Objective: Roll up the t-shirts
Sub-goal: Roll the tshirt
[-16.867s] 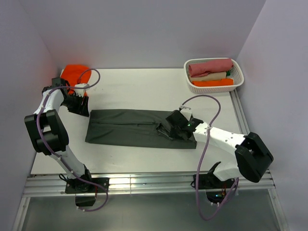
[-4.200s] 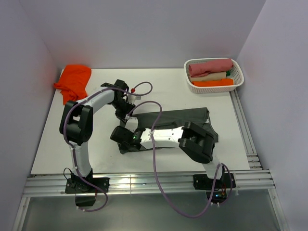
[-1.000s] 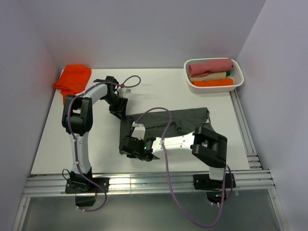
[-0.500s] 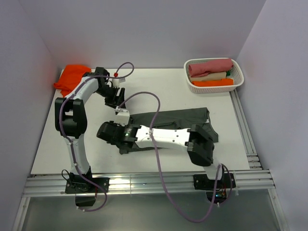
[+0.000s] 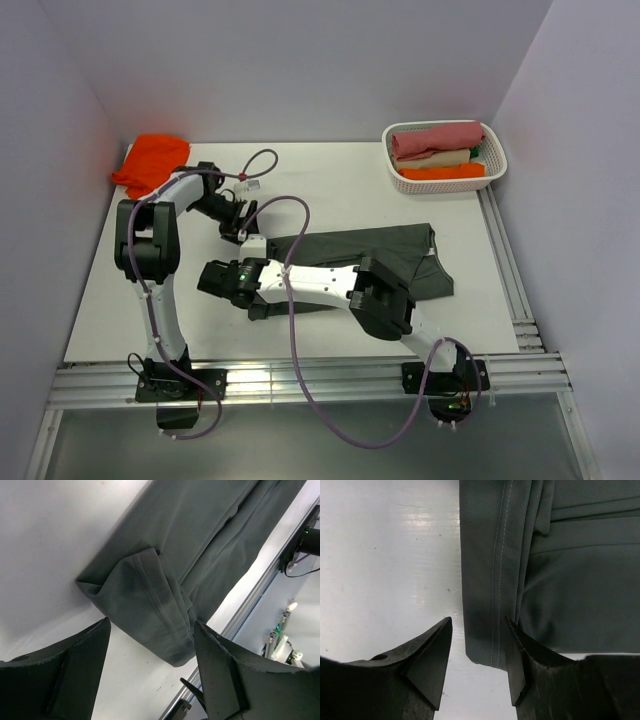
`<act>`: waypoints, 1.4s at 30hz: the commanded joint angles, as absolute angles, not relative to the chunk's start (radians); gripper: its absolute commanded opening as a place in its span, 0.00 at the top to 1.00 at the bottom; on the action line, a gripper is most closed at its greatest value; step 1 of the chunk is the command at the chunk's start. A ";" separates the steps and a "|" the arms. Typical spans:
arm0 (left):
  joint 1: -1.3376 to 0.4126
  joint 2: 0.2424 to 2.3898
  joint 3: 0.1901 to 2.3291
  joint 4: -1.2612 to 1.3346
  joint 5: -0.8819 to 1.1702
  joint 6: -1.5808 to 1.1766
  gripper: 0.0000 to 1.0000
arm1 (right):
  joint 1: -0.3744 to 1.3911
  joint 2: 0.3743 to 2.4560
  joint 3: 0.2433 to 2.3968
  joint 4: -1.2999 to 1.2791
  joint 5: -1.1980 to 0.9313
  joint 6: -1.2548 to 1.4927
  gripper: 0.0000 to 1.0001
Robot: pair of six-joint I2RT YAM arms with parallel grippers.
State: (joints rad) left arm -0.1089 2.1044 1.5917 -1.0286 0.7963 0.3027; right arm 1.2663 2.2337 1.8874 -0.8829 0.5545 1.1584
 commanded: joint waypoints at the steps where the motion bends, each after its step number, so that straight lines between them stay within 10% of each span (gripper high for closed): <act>1: -0.107 2.109 1.554 -0.985 0.868 0.331 0.27 | 1.264 2.249 1.922 -0.905 0.595 1.169 0.46; 19: -0.106 2.145 1.490 -0.905 0.864 0.279 0.37 | 1.264 2.341 1.916 -0.923 0.535 1.184 0.44; 32: -0.110 2.062 1.474 -0.827 0.635 0.146 0.91 | 1.264 2.333 1.840 -0.731 0.393 1.094 0.75; 42: -0.110 1.973 1.465 -0.838 0.359 0.153 1.00 | 1.262 2.149 1.551 -0.207 0.213 1.064 0.89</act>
State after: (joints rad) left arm -0.1062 2.0338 1.4605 -0.8459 0.4736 0.1539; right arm 1.2560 2.1960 1.6203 -0.4015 0.3210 1.0565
